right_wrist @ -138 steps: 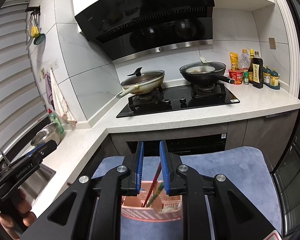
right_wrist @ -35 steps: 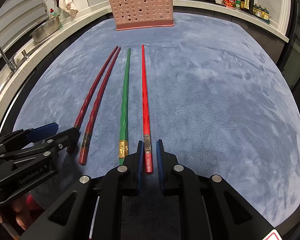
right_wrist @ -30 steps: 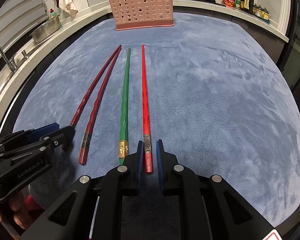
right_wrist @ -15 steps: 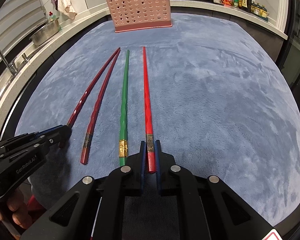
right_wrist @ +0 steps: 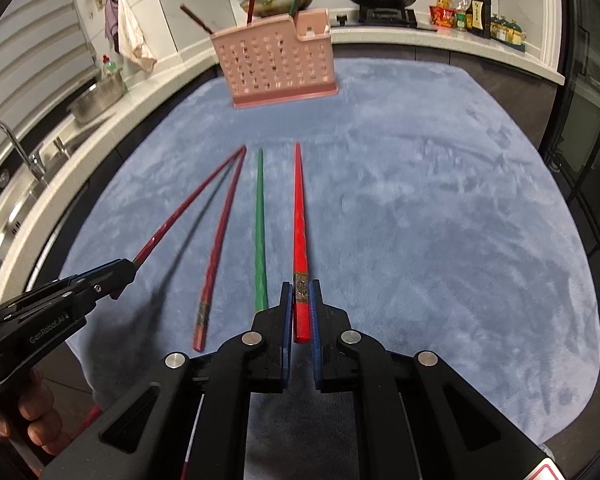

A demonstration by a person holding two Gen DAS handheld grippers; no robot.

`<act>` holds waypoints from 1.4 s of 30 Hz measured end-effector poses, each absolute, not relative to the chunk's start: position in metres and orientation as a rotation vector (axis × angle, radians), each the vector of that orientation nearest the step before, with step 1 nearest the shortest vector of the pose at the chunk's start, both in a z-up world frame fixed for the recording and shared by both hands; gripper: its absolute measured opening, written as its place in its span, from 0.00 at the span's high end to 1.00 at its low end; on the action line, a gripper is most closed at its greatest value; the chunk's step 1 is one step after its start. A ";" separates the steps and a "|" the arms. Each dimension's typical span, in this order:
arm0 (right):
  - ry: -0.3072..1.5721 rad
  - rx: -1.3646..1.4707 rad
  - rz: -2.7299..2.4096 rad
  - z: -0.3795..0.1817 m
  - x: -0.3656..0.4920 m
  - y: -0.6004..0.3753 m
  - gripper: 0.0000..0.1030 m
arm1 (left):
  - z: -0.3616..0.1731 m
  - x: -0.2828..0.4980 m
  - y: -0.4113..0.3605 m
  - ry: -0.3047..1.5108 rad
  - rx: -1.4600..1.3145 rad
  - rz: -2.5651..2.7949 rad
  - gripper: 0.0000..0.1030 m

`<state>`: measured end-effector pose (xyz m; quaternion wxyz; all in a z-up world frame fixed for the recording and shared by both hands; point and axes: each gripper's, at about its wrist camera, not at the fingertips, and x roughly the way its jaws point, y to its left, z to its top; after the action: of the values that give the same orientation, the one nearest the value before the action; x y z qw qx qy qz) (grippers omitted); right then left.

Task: Organize utensils
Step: 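Lift both chopsticks and lower them into the pink holder with both tools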

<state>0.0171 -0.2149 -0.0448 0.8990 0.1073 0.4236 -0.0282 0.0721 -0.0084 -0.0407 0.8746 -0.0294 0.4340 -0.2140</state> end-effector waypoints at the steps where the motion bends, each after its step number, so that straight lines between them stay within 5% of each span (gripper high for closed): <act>1: 0.864 0.224 -0.059 -0.039 0.017 -0.216 0.93 | -0.036 0.072 -0.008 0.896 -0.065 -0.448 0.93; 42: 0.429 0.329 -0.052 0.156 0.124 -0.297 0.93 | 0.164 0.213 -0.018 0.468 -0.091 -0.382 0.93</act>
<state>0.1239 -0.2972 0.1563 0.9634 0.1625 0.2117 -0.0257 0.2134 -0.0176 0.1643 0.9536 -0.0446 0.2306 -0.1882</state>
